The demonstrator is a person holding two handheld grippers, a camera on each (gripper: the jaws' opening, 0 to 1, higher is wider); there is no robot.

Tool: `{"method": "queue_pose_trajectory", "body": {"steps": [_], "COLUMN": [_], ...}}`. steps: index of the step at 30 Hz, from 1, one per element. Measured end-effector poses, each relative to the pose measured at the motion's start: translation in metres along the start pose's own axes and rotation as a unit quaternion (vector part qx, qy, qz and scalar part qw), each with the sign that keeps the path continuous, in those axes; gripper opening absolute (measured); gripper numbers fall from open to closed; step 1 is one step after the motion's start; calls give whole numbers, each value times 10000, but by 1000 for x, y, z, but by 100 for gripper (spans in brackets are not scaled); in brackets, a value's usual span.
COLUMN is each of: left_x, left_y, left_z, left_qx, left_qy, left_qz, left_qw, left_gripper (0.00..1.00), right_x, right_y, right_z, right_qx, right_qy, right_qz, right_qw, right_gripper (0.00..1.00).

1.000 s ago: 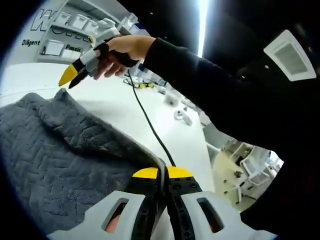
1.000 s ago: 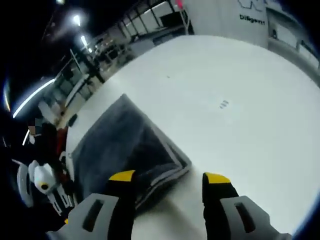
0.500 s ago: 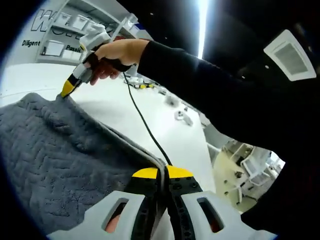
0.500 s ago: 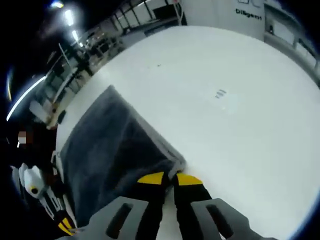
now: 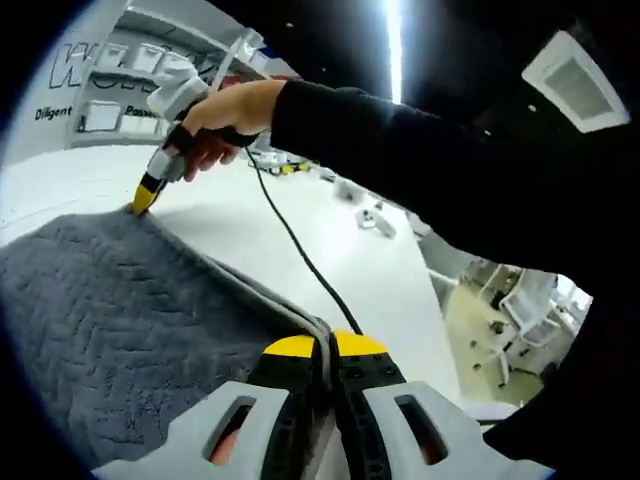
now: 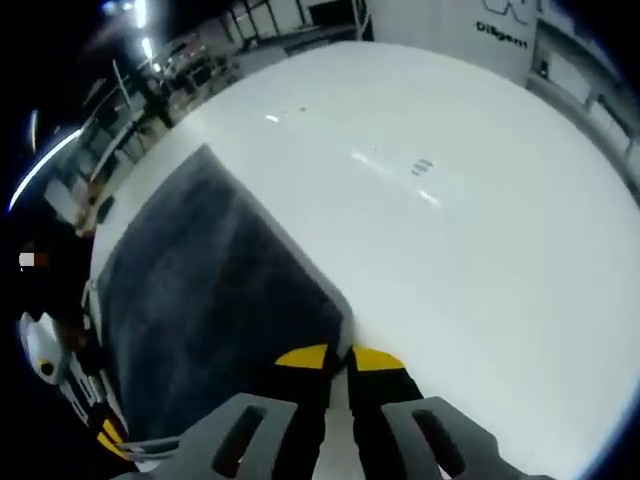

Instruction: Open the folded towel by lifting each exposed corner and separating the folded layers until the towel lies flat within the target outline without major curled edges

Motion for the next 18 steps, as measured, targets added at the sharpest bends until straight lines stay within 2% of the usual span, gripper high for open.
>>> {"method": "queue_pose_trajectory", "body": {"steps": [7, 8, 14, 18], "left_x": [1, 1, 5, 5], "left_y": [3, 4, 6, 9], "left_z": [3, 3, 6, 8], "left_qx": [-52, -70, -242, -260], "left_qy": [116, 150, 647, 780], "left_qz": [-54, -69, -225, -327], "left_qw": [9999, 9998, 9974, 9961], "left_gripper": [4, 4, 4, 5], "right_x": [3, 7, 9, 10], "right_y": [0, 0, 2, 3], "right_z": [-4, -9, -15, -14], "right_qx": [90, 113, 181, 218], "right_qy": [-129, -146, -199, -243], "right_qz": [37, 45, 65, 89], "right_qw": [9999, 9998, 9996, 9994], "right_gripper": [4, 4, 4, 4]}}
Point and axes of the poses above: the point that each gripper's makers call its tool centre point, and the gripper's own axes: y roughly forward along the fingers, z roughly to its right, x roughly out of its underside, the point moved 2 cm from there along -y, roughly backward along the fingers, and after that the axes turned 2 degrees about y, right-handed, at the moved point
